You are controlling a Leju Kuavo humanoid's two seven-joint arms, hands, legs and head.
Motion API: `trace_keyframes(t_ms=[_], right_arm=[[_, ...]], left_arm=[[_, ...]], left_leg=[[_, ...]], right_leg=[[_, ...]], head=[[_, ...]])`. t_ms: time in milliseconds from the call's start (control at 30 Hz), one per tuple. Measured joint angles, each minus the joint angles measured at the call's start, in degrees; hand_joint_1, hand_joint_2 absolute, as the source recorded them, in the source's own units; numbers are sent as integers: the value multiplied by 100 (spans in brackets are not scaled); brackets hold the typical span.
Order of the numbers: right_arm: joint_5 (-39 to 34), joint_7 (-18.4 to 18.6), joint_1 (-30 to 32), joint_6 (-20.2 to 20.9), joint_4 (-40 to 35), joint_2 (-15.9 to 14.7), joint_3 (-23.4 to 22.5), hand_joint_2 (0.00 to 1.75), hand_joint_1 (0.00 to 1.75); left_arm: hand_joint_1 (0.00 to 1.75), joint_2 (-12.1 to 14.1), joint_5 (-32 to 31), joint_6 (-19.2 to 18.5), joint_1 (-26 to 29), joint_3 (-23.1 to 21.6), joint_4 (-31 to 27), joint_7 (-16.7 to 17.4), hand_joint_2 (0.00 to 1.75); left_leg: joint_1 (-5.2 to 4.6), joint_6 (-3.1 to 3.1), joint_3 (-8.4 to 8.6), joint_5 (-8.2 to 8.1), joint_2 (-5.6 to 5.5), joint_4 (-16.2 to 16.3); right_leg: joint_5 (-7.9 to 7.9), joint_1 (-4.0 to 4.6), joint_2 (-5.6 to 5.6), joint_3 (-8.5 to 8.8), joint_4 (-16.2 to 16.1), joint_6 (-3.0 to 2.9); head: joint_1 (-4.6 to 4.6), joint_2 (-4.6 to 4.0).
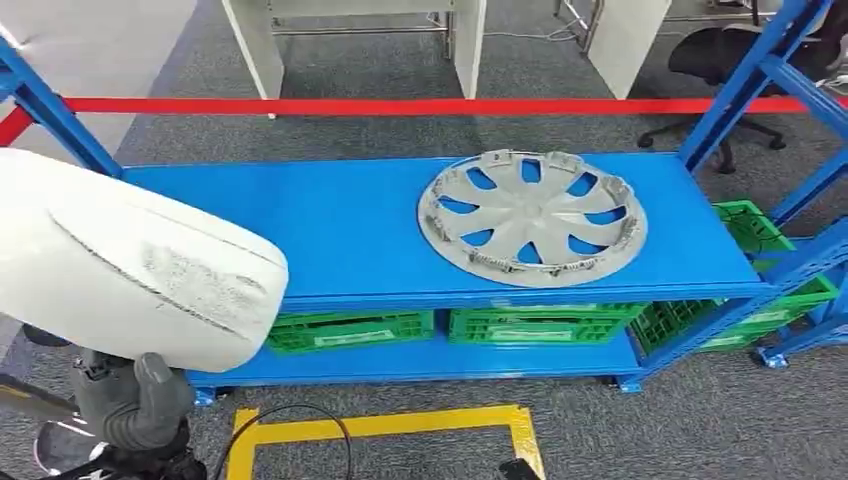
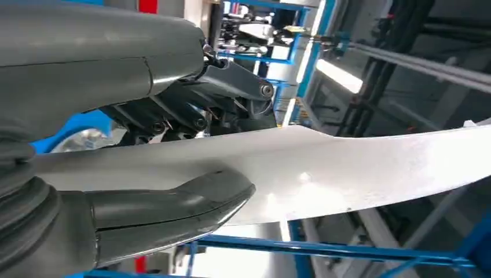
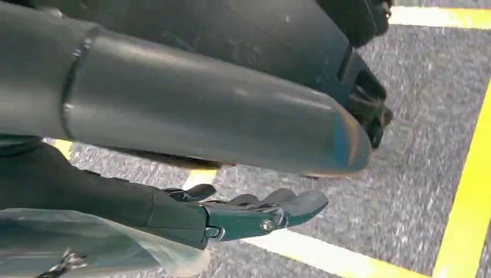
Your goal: Take the parts from the cabinet and place them on the table.
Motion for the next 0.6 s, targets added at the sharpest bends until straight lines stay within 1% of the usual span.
trace_keyframes(t_ms=[33, 67, 100, 133, 167, 200, 233, 267, 300, 333, 367, 400, 433, 467, 500, 533, 567, 600], right_arm=[[0, 2, -20, 4, 0, 0, 0, 0, 0], [0, 4, -12, 7, 2, 0, 0, 0, 0], [0, 6, -10, 9, 2, -15, -2, 0, 0], [4, 6, -12, 13, 2, -22, -2, 0, 0], [4, 6, -12, 13, 2, -29, -2, 0, 0], [4, 9, -12, 13, 2, -40, -2, 0, 0], [7, 11, -12, 15, 2, -44, -2, 0, 0], [6, 11, -16, 15, 2, -48, -2, 0, 0], [7, 11, -25, 15, 2, -48, -2, 0, 0], [7, 11, -47, 15, 2, -50, -2, 0, 0], [7, 9, -58, 15, 2, -50, -2, 0, 0], [5, 11, -63, 2, 2, -50, -2, 0, 0], [-4, 9, -54, -29, 2, -50, -4, 0, 0], [-9, 8, -51, -80, 2, -48, -7, 0, 0], [-11, 4, -25, -129, 6, -35, -7, 0, 0], [-11, 4, -22, -169, 7, -35, -9, 0, 0], [-11, 2, -18, -208, 4, -35, -11, 0, 0], [-11, 0, -17, -214, 7, -33, -11, 0, 0]], left_arm=[[175, -2, 0, -2, -4, -4, 0, 4, 175], [175, -7, 0, -4, -6, -9, 2, 4, 175], [175, -11, 2, -4, -5, -7, 7, 11, 175], [175, -11, 2, -9, -6, -7, 11, 13, 175], [175, -11, 4, -15, -6, -9, 15, 13, 175], [175, -11, 4, -20, -6, -9, 24, 15, 175], [175, -11, 7, -22, -6, -9, 26, 15, 175], [175, -11, 7, -22, -8, -9, 26, 15, 175], [175, -11, 7, -24, -10, -9, 28, 15, 175], [175, -13, 11, -26, -13, -9, 28, 15, 175], [175, -13, 15, -31, -26, -9, 28, 15, 175], [175, -13, 15, -42, -32, -11, 28, 17, 175], [175, -15, 15, -52, -36, -13, 28, 17, 175], [175, -15, 15, -61, -34, -15, 28, 17, 175], [175, -13, 15, -66, -29, -15, 28, 17, 175], [175, -11, 15, -70, -18, -13, 28, 17, 175], [175, -2, 15, -74, -12, -11, 28, 17, 175], [175, 2, 15, -74, -11, -11, 28, 17, 175]], left_leg=[[-6, 34, -81, 53, 7, -2], [-7, 65, -158, 104, 16, 3], [-18, 77, -230, 154, 25, 4], [-31, 83, -300, 208, 35, 8], [-40, 83, -378, 265, 38, 14], [-47, 79, -452, 320, 41, 18], [-50, 69, -520, 367, 44, 29], [-51, 56, -591, 412, 44, 46], [-51, 38, -651, 454, 43, 68], [-59, 7, -691, 488, 42, 102], [-79, -19, -728, 518, 48, 126], [-79, -56, -738, 574, 57, 126], [-65, -83, -741, 624, 60, 109], [-62, -120, -739, 664, 60, 95], [-56, -147, -775, 665, 48, 114], [-48, -192, -812, 391, 25, 223], [-29, -231, -879, 2, 18, 525], [-6, -270, -955, -359, 17, 951]], right_leg=[[-285, 9, -11, -125, 158, 14], [-647, 6, -13, -240, 518, 23], [-954, 2, -13, -334, 952, 35], [-1134, 4, -14, -405, 1324, 49], [-1144, 6, -14, -400, 1554, 58], [-993, 6, -15, -280, 1539, 58], [-782, 6, -16, -70, 1339, 53], [-580, 7, -16, 235, 966, 40], [-495, 8, -18, 581, 507, 21], [-696, 15, -22, 884, 18, -5], [-756, 32, -12, 1109, -280, -23], [-772, 36, -5, 1002, -294, -43], [-750, 51, 0, 982, -279, -76], [-715, 56, -3, 965, -284, -124], [-638, 2, -35, 927, -329, -174], [-586, 10, -46, 867, -322, -222], [-525, 9, -53, 799, -320, -262], [-470, 11, -59, 738, -317, -265]], head=[[26, 0], [48, 0], [48, 0], [46, 0], [59, 0], [55, 0], [55, 0], [57, 0], [57, 0], [57, 0], [50, 0], [48, 0], [52, 0], [50, 0], [54, 0], [39, 0], [5, 0], [2, 0]])
